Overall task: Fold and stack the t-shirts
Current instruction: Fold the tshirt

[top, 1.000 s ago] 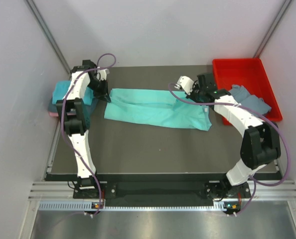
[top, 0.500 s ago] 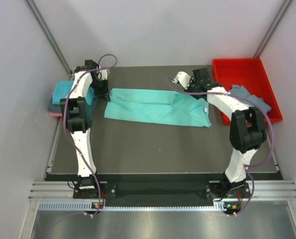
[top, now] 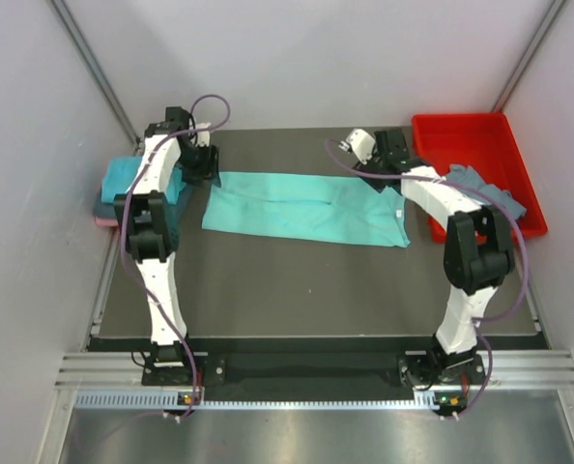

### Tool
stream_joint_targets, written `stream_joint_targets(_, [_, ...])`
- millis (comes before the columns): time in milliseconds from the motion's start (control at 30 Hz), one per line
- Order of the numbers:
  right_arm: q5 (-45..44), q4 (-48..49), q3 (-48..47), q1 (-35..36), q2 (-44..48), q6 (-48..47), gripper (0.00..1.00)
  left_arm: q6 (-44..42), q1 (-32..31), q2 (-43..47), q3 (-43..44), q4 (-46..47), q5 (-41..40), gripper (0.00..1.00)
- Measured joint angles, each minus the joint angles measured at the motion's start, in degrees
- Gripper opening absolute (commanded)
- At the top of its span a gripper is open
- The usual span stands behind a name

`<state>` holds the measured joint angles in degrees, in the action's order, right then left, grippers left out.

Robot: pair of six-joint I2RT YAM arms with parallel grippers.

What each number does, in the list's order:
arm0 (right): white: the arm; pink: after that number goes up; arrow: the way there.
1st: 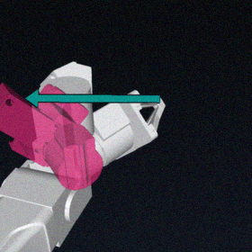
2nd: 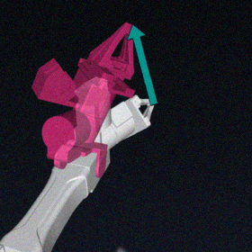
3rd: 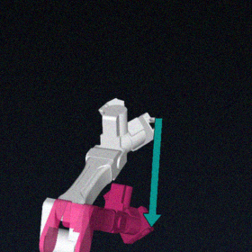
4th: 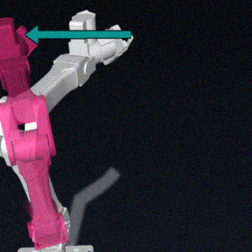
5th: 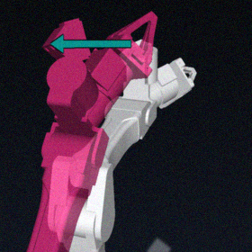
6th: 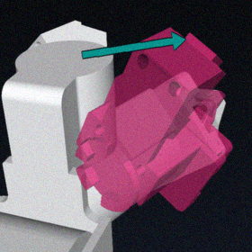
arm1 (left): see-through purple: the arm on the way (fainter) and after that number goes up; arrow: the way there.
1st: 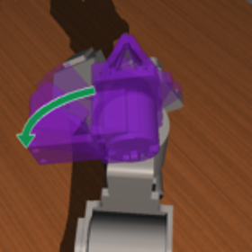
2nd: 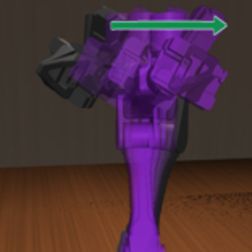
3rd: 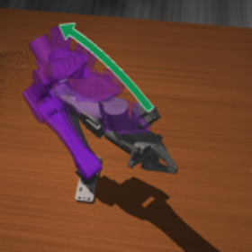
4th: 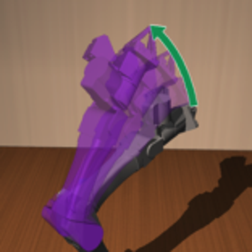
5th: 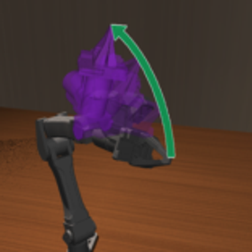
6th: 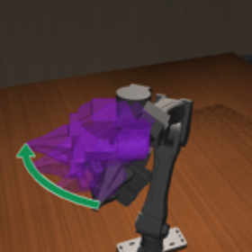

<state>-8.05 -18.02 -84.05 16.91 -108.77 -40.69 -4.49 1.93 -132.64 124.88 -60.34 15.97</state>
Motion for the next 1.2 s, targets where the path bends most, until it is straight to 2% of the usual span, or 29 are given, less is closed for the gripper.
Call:
stream_joint_targets(200, [-0.9, -0.8, 0.0, -0.1, 7.7, 7.3, 0.72, 0.1, 0.0, 12.4, -12.0, 0.6, 0.0, 0.62])
stream_joint_targets(433, [2.4, -1.9, 6.1, -1.9, 10.3, 20.9, 0.73, 0.8, 0.2, 13.9, -21.8, 0.2, -0.8, 0.65])
stream_joint_targets(633, [6.6, -5.0, 7.9, -8.8, 5.2, 30.0, 0.73, 1.0, 0.2, 13.0, -22.4, 0.3, -3.3, 0.66])
stream_joint_targets(900, [12.0, -5.1, 2.8, -13.2, -2.6, 34.3, 0.73, 0.8, 0.2, 8.8, -21.7, 0.6, -5.8, 0.64])
stream_joint_targets(1100, [14.5, -5.5, -1.6, -13.2, -7.7, 35.8, 0.73, 0.0, -0.2, 4.1, -19.9, 0.2, -7.5, 0.53])
stream_joint_targets(1200, [15.1, -5.6, -3.2, -13.2, -9.7, 36.5, 0.68, -0.3, -0.7, 4.0, -19.6, 0.4, -8.3, 0.46])
